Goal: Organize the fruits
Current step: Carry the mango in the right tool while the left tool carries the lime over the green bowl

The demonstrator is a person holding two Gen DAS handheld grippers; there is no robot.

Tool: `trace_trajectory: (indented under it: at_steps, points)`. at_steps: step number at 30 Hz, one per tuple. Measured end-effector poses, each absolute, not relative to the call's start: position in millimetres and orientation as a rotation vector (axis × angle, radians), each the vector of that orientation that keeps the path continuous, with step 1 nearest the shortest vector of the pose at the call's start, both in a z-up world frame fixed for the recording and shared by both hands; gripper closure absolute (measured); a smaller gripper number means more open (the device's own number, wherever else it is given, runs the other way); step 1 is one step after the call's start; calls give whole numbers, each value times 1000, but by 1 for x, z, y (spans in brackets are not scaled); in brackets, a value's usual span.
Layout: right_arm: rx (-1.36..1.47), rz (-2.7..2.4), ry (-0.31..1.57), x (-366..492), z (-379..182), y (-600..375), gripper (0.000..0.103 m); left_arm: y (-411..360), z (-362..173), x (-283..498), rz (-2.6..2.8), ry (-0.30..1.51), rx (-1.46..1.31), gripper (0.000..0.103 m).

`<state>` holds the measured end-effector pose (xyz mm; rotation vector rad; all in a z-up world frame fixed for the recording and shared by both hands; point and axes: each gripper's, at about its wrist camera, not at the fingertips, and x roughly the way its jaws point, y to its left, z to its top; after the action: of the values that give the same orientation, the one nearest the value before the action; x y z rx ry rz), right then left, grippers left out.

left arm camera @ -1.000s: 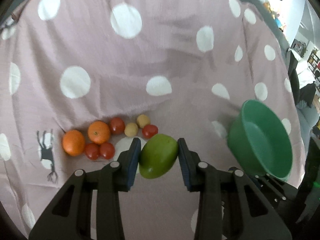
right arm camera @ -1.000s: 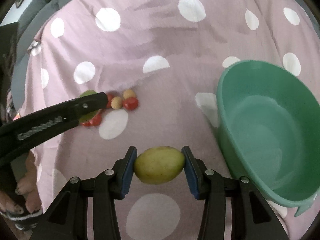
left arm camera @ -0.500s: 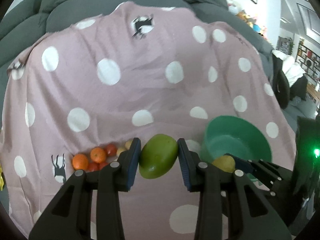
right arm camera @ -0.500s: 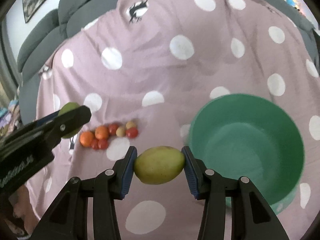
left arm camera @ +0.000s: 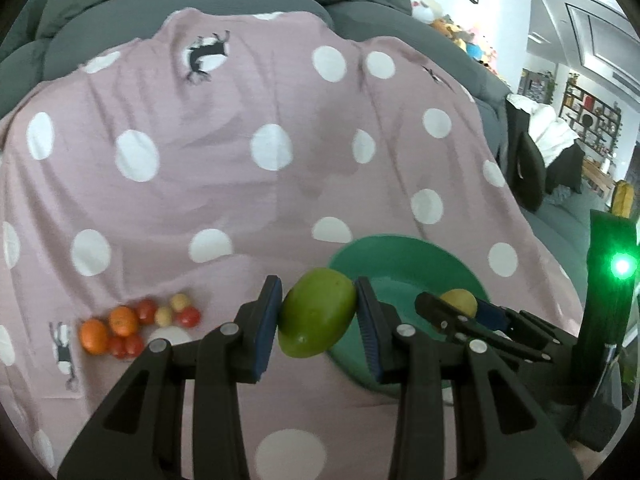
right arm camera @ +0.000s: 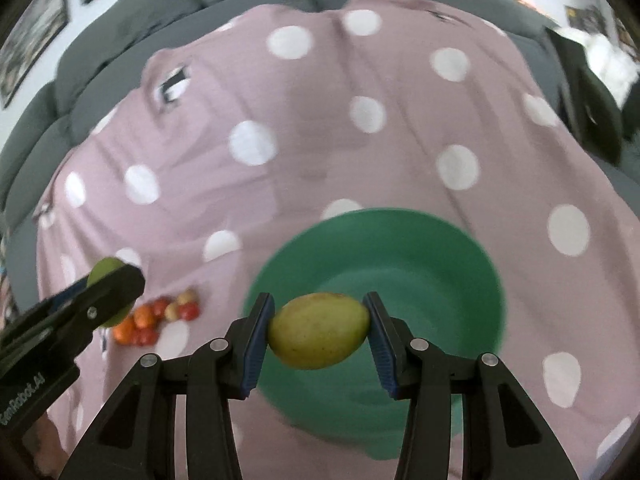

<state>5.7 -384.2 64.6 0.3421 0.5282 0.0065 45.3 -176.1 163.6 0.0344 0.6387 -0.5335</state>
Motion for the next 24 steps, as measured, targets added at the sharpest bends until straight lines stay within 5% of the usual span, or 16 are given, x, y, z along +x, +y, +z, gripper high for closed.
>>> trace_trajectory:
  at_steps: [24]
  points:
    - [448,-75,560,6,44,-433,55,-236,125,53,-661,761,26,66]
